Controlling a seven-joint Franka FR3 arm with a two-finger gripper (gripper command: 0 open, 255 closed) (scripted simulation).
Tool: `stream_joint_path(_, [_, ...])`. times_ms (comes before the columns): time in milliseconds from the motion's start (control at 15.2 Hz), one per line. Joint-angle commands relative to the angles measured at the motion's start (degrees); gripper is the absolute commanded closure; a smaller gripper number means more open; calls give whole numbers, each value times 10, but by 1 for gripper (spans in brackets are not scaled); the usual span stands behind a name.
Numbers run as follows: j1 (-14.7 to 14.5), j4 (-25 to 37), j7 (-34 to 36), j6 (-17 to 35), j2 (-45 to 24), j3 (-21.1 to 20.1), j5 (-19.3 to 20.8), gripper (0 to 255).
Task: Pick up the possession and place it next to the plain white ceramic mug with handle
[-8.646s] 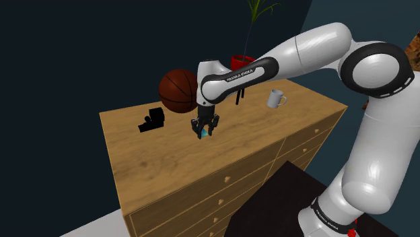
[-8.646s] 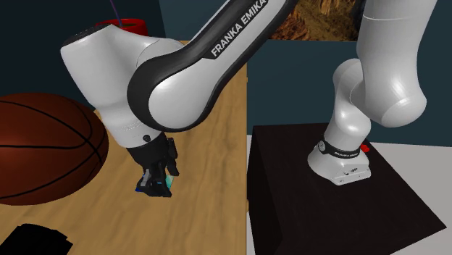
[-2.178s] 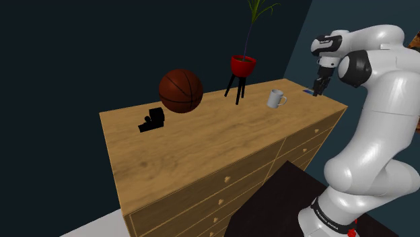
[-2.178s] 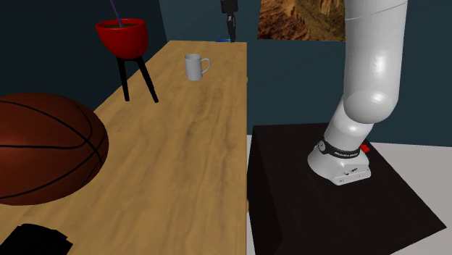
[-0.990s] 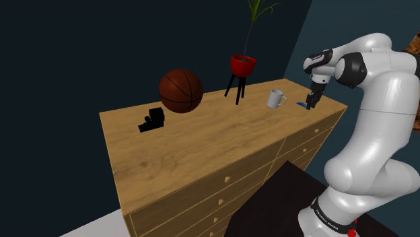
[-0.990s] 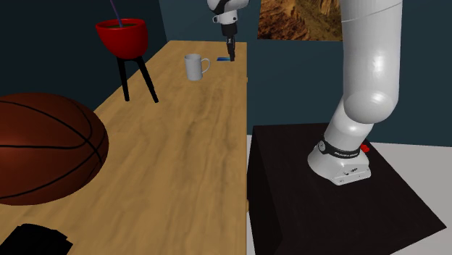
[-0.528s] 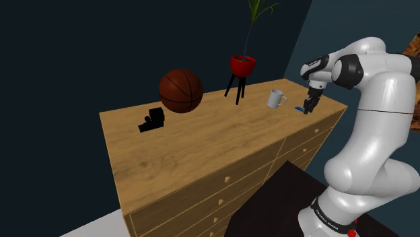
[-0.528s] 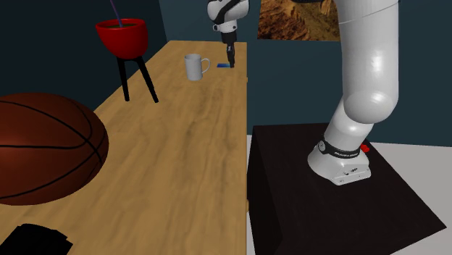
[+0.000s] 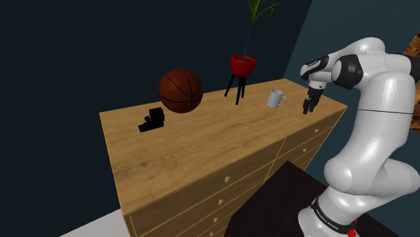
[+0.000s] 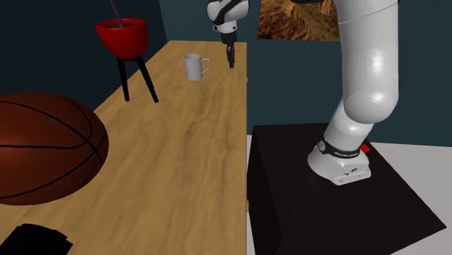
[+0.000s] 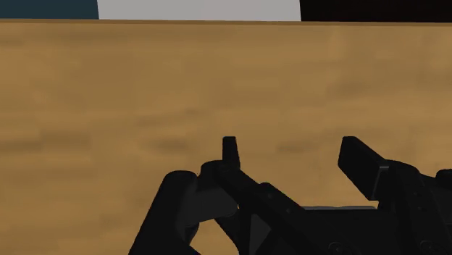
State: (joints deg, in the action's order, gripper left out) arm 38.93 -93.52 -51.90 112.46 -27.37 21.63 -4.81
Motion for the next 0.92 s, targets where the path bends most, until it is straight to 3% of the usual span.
stream_joint_path(0, [0,0,0,0,0,0,0,0])
stream_joint_path(264, [0,0,0,0,0,0,0,0])
stream_joint_path(528, [-1,56,4,-68,13,3,6,0])
stream_joint_path(858, [-1,56,4,-68,13,3,6,0])
